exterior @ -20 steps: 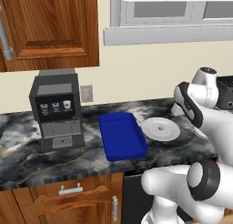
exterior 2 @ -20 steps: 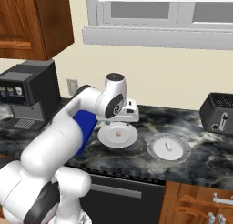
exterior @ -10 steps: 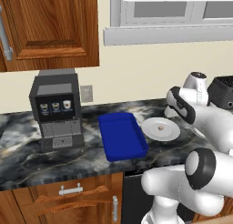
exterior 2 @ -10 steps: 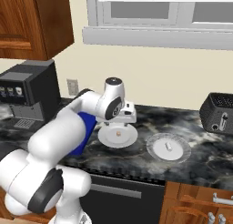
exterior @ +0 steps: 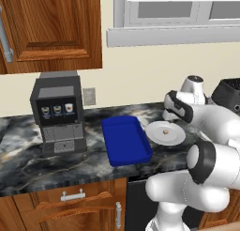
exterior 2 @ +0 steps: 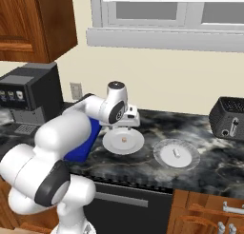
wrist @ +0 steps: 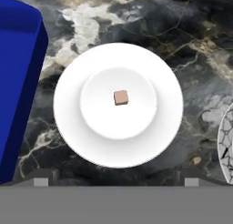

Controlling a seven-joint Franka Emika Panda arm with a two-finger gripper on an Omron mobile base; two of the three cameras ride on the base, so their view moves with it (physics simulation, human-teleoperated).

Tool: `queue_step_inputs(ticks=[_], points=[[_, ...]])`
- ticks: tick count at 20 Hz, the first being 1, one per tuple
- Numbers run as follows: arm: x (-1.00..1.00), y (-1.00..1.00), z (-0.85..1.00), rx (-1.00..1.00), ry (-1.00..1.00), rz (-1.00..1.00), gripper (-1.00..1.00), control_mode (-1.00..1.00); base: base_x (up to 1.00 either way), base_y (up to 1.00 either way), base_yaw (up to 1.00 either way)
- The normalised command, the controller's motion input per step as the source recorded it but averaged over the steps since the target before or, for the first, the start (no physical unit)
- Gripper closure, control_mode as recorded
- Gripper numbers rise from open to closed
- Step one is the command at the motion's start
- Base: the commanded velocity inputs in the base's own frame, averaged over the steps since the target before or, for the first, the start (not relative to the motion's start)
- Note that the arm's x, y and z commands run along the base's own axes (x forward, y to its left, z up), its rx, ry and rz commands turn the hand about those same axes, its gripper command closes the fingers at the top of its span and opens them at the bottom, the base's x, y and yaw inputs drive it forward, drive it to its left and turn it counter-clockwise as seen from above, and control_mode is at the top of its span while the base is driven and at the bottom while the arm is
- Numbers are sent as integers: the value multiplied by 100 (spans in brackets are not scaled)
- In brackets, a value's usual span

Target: Move the dessert items from the plates to the tray.

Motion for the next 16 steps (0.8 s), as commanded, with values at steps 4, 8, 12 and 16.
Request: queue_step_inputs(ticks=[4, 8, 12, 16], points=[[47, 1, -15, 0, 0, 0, -100, -100, 0, 0, 0], [33, 0, -8, 0, 0, 0, -100, -100, 0, 0, 0], [20, 0, -23, 0, 0, 0, -100, -100, 0, 0, 0], [1, 0, -43, 0, 0, 0, -100, -100, 0, 0, 0]])
